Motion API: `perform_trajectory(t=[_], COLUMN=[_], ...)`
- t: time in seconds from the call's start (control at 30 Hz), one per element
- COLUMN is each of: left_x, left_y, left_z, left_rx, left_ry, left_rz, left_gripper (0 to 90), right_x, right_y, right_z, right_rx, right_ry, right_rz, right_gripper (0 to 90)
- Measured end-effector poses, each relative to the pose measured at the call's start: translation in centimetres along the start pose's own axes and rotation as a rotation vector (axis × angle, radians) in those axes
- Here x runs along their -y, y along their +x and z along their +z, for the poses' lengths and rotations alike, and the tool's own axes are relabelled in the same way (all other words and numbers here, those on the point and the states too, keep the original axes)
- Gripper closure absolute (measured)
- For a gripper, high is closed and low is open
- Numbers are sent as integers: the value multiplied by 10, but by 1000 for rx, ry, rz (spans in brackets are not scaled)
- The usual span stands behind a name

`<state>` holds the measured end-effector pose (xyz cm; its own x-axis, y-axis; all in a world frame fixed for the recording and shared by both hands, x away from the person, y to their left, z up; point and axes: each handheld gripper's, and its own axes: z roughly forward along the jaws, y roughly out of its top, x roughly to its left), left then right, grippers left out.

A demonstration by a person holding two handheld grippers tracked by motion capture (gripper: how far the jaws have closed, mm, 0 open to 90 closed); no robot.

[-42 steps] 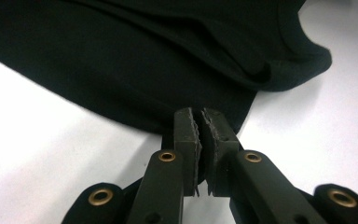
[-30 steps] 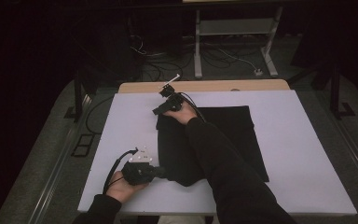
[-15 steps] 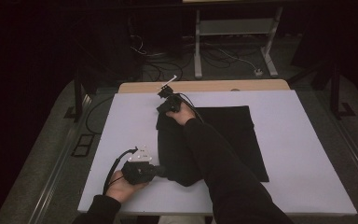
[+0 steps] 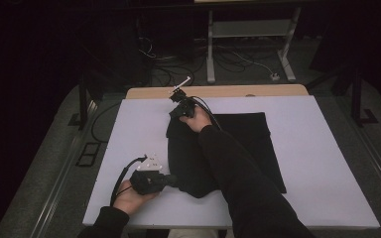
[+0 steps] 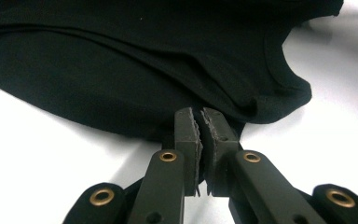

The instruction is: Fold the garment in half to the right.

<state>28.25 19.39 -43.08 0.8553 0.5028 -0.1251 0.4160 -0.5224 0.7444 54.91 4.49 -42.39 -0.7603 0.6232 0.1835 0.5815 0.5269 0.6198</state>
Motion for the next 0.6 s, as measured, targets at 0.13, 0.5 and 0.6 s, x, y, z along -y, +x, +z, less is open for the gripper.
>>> perform_trajectory(t=[0.13, 0.5, 0.6], left_x=[-1, -14, -17], left_y=[-1, -5, -6], left_z=[-1, -3, -3], left_rx=[1, 12, 16], left_ry=[-13, -19, -19], left_rz=[-12, 25, 29], left_gripper=[841, 844, 844], right_x=[0, 3, 4], right_y=[-2, -5, -9], right_z=[-9, -36, -45], right_rx=[-15, -37, -39], right_ry=[-10, -66, -89], right_rz=[1, 3, 15], right_gripper=[854, 854, 854])
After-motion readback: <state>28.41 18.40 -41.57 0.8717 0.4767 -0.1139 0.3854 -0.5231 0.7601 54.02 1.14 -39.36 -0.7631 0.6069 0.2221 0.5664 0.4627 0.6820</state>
